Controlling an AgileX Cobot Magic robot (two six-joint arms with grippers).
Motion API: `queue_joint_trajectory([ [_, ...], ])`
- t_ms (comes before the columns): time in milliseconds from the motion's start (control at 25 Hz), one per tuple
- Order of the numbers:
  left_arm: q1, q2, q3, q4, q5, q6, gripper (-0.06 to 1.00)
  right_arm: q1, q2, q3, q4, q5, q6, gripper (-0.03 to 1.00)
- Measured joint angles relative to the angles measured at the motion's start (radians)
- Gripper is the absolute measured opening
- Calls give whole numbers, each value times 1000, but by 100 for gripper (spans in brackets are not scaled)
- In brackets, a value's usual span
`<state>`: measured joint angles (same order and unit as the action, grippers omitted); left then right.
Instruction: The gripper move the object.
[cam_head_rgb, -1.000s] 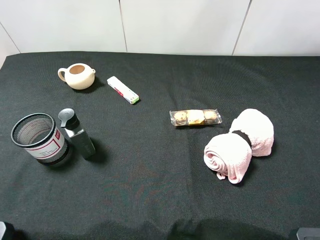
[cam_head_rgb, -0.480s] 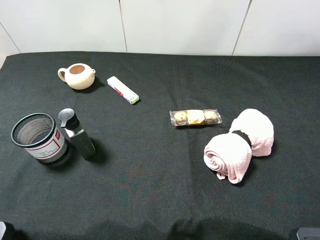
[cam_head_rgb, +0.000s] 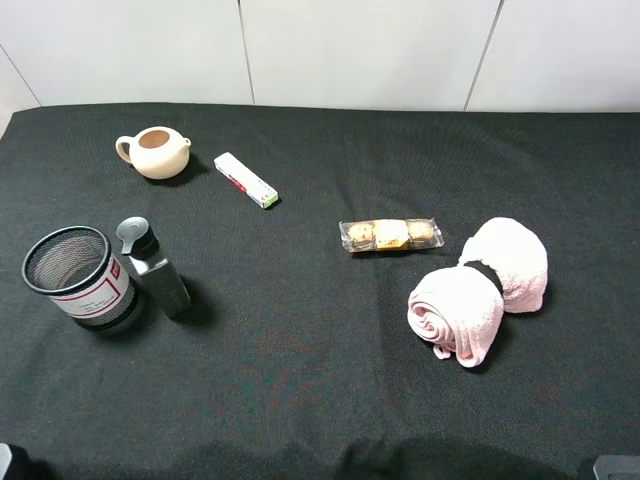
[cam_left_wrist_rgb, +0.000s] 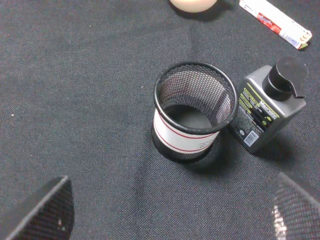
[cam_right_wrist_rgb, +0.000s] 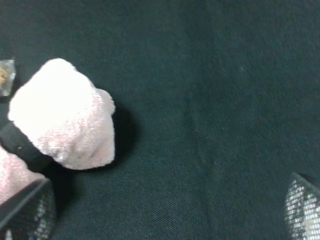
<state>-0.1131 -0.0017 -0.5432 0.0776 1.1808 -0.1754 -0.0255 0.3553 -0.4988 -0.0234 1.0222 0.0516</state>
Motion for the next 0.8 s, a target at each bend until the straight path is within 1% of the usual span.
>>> queue_joint_trajectory([
  [160, 0, 0, 0, 0, 0, 0, 83, 32, -59, 0, -11, -1, 19, 69],
  [600, 0, 0, 0, 0, 0, 0, 83, 34, -300, 0, -19, -2, 17, 69],
  [800, 0, 0, 0, 0, 0, 0, 83, 34, -359, 0, -19, -1, 17, 69],
])
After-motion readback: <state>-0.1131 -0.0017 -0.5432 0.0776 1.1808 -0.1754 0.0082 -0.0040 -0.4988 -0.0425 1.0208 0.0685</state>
